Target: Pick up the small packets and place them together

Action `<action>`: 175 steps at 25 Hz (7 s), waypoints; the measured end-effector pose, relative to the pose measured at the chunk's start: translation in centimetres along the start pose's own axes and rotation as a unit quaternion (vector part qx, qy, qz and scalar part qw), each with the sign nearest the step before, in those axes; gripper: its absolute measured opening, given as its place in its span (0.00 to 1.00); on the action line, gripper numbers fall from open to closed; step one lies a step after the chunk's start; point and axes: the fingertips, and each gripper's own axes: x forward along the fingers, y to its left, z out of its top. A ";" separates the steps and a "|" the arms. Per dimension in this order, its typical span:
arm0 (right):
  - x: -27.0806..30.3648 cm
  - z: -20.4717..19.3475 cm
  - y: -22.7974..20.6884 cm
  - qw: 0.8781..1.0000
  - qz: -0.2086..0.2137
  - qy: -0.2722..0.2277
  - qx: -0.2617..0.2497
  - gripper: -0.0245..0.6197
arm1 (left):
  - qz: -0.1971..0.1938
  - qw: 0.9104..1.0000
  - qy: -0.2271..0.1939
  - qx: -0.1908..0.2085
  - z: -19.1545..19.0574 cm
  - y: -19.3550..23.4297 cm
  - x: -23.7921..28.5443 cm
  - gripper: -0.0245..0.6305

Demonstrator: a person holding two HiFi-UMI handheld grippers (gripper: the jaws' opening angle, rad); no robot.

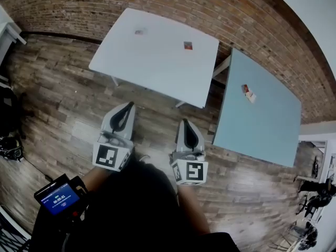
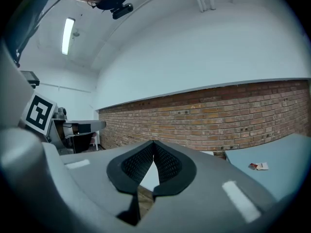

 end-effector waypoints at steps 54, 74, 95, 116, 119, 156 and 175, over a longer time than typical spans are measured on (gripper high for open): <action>34.4 0.1 -19.2 0.998 -0.027 0.045 -0.022 0.04 | -0.018 0.999 0.024 -0.038 -2.6 11.8 33.5 0.04; 43.6 -11.8 -26.9 0.979 0.050 0.195 -0.025 0.15 | -0.019 0.995 0.093 -0.006 -5.9 12.4 36.9 0.04; 50.0 -21.9 -31.1 0.950 0.072 0.295 -0.078 0.14 | 0.031 0.990 0.125 -0.049 -8.1 13.8 37.1 0.04; 52.0 -27.5 -33.1 0.933 0.088 0.346 -0.046 0.18 | 0.056 0.987 0.122 -0.093 -8.4 14.3 36.9 0.04; 52.3 -27.9 -33.2 0.931 0.093 0.352 -0.034 0.18 | 0.061 0.986 0.128 -0.092 -8.7 14.5 36.7 0.04; 47.3 -22.2 -26.0 0.953 0.136 0.271 0.017 0.04 | 0.056 0.988 0.113 -0.087 -7.7 13.6 35.4 0.04; 47.0 -19.6 -20.4 0.958 0.135 0.253 -0.016 0.04 | 0.065 0.990 0.087 -0.086 -6.4 16.8 30.5 0.04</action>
